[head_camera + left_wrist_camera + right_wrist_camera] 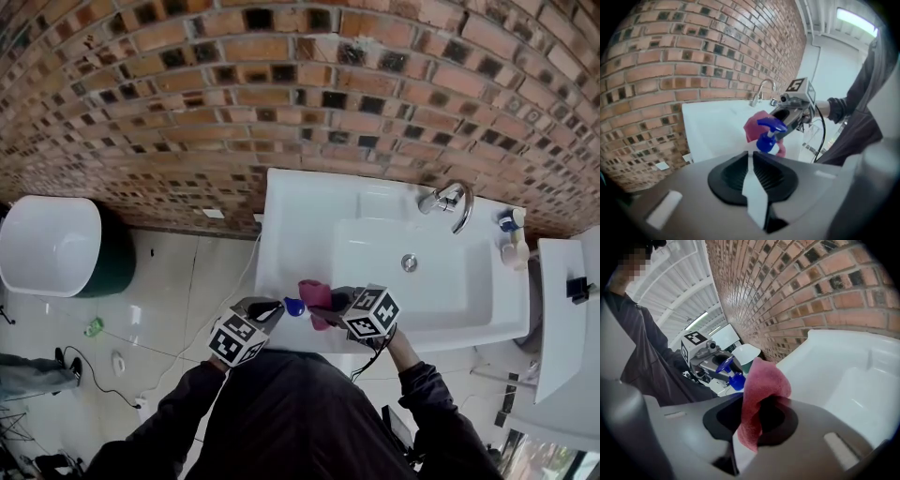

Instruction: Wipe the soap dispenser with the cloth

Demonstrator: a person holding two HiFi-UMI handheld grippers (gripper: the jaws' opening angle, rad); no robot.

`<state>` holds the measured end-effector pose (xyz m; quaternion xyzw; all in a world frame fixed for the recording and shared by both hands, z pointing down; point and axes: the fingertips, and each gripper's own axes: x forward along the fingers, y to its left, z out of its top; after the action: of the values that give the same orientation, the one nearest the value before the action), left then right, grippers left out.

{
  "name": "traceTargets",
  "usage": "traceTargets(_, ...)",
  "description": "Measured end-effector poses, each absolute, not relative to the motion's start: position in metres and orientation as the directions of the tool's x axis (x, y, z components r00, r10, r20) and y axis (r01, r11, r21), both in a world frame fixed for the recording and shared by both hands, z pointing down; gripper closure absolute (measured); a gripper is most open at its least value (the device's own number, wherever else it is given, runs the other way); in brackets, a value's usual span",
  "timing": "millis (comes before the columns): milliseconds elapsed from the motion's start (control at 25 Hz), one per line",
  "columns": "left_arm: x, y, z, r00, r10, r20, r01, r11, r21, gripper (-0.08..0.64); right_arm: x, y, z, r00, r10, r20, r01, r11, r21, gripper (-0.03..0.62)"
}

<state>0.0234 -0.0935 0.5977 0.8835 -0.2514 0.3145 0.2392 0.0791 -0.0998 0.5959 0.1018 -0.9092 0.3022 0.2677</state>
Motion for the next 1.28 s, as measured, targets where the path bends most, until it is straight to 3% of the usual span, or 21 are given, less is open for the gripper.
traceTargets(160, 0.032, -0.112, 0.596, 0.675, -0.298, 0.675, -0.572, -0.789, 0.223, 0.56, 0.076, -0.082, 0.598, -0.842, -0.017, 0.54, -0.344, 0.787, -0.512, 0.523)
traceTargets(240, 0.032, -0.116, 0.589, 0.688, -0.302, 0.66, -0.567, -0.791, 0.229, 0.515, 0.079, -0.081, 0.595, -0.849, -0.042, 0.527, -0.364, 0.769, -0.525, 0.525)
traceTargets(440, 0.036, -0.108, 0.571, 0.731, -0.299, 0.614, -0.546, -0.795, 0.263, 0.507, 0.085, -0.103, 0.561, -0.939, -0.095, 0.331, -0.311, 0.646, -0.697, 0.525)
traceTargets(520, 0.039, -0.105, 0.574, 0.731, -0.297, 0.615, -0.549, -0.791, 0.271, 0.506, 0.081, -0.107, 0.566, -0.946, -0.088, 0.311, -0.298, 0.61, -0.735, 0.525)
traceTargets(680, 0.038, -0.108, 0.58, 0.717, -0.312, 0.623, -0.573, -0.773, 0.272, 0.549, 0.075, -0.111, 0.601, -0.92, -0.074, 0.385, -0.36, 0.549, -0.755, 0.525)
traceTargets(800, 0.033, -0.109, 0.585, 0.704, -0.311, 0.639, -0.583, -0.767, 0.269, 0.522, 0.074, -0.104, 0.641, -0.875, -0.028, 0.484, -0.426, 0.519, -0.741, 0.525)
traceTargets(1000, 0.032, -0.109, 0.591, 0.696, -0.322, 0.642, -0.599, -0.754, 0.271, 0.529, 0.075, -0.093, 0.686, -0.751, -0.015, 0.66, -0.536, 0.597, -0.596, 0.525)
traceTargets(1120, 0.029, -0.111, 0.591, 0.696, -0.334, 0.636, -0.605, -0.75, 0.268, 0.506, 0.079, -0.096, 0.673, -0.734, -0.08, 0.674, -0.544, 0.663, -0.514, 0.525)
traceTargets(1280, 0.019, -0.113, 0.568, 0.715, -0.416, 0.562, -0.624, -0.742, 0.245, 0.5, 0.089, -0.099, 0.615, -0.77, -0.221, 0.599, -0.539, 0.728, -0.424, 0.523)
